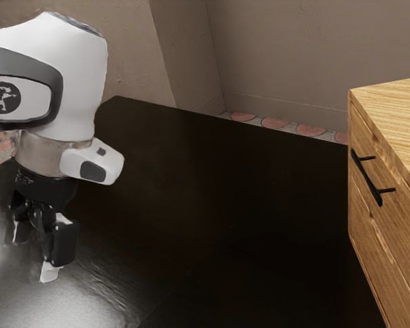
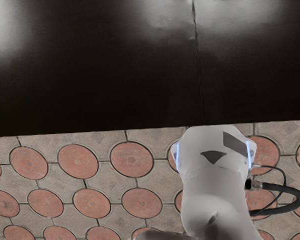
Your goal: Pull the drawer handle with one arm to open the drawer
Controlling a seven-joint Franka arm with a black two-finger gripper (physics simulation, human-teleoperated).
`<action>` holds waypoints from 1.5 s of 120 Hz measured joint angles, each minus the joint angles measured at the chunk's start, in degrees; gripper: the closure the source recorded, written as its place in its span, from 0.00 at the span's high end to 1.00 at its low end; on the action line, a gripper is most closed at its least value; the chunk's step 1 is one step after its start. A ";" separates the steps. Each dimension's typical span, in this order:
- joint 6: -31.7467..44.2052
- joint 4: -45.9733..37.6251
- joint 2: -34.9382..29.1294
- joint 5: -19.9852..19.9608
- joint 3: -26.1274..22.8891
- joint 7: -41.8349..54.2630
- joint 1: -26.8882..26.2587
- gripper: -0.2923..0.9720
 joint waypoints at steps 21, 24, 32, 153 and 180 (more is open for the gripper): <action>21.22 -3.36 -0.85 1.90 0.08 -1.73 -0.84 0.77; 23.02 -3.36 -1.09 1.83 0.06 -1.96 -0.77 0.77; 27.43 -3.44 -1.18 1.86 0.04 -3.16 -0.61 0.77; 65.12 -1.48 7.58 -19.01 -1.22 -69.79 -11.82 0.77; 66.70 -0.74 8.77 -17.93 -1.29 -73.67 -12.73 0.77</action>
